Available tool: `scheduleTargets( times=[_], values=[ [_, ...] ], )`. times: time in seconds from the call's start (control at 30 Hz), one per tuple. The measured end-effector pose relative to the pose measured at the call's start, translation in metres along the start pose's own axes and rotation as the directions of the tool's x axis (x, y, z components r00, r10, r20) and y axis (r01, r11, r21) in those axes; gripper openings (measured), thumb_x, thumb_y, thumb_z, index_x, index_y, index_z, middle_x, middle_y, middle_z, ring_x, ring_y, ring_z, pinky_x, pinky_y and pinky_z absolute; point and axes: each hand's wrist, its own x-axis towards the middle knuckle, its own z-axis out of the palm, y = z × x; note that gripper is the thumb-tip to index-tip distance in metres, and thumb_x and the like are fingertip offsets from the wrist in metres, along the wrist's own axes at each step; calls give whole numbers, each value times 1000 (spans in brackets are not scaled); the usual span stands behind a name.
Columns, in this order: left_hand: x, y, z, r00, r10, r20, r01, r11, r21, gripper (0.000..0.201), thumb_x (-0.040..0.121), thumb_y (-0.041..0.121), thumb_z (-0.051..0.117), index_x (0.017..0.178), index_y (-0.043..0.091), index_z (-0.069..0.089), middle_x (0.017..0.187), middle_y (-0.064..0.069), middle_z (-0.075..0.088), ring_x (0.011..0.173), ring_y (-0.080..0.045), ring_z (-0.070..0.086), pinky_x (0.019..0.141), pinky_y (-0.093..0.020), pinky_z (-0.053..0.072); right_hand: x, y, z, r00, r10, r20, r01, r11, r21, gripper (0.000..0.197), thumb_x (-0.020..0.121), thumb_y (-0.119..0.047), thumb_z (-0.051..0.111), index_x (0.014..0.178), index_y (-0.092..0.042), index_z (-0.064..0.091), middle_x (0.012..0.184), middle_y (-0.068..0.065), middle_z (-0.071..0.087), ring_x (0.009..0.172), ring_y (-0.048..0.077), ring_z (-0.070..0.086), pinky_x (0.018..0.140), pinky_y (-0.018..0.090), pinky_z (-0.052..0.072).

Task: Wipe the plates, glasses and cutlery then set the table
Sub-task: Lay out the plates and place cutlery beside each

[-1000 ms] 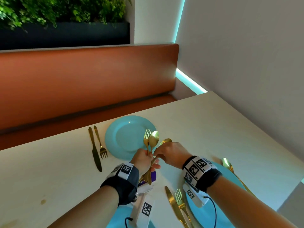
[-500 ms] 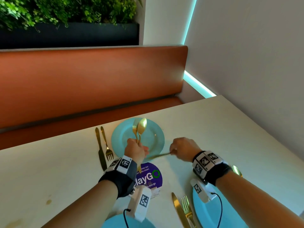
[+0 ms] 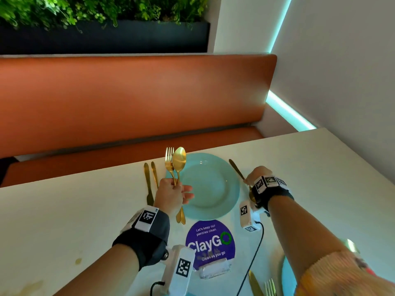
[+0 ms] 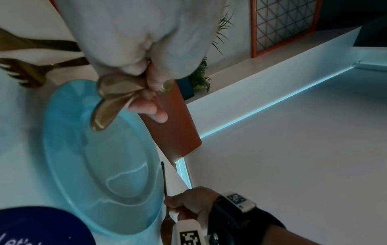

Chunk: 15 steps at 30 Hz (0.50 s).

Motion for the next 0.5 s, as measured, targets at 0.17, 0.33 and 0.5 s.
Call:
scheduleTargets(
  times=[0.17, 0.33, 0.5],
  values=[
    [0, -3, -8, 1000, 0, -3, 0, 999, -44, 22, 101, 9, 34, 84, 12, 47, 79, -4, 63, 61, -13, 61, 47, -15, 45, 9, -8, 6, 998, -52, -17, 51, 998, -37, 28, 77, -12, 68, 105, -11, 68, 93, 6, 64, 80, 22, 60, 73, 23, 51],
    [4, -5, -15, 1000, -13, -8, 12, 997, -70, 16, 101, 8, 34, 91, 8, 47, 78, -4, 64, 54, -9, 61, 45, -16, 45, 12, -24, 3, 992, -63, -109, 50, 992, -119, 15, 76, -20, 73, 76, -6, 65, 76, 5, 65, 75, 22, 64, 70, 21, 53],
    [7, -6, -17, 999, -29, -19, 27, 995, -91, 12, 101, 8, 34, 99, 6, 45, 78, -4, 64, 56, -11, 61, 42, -13, 45, 25, -32, 1, 993, -40, -110, 33, 998, -61, 25, 78, -18, 72, 63, -6, 56, 82, 11, 65, 75, 25, 61, 67, 22, 49]
  ],
)
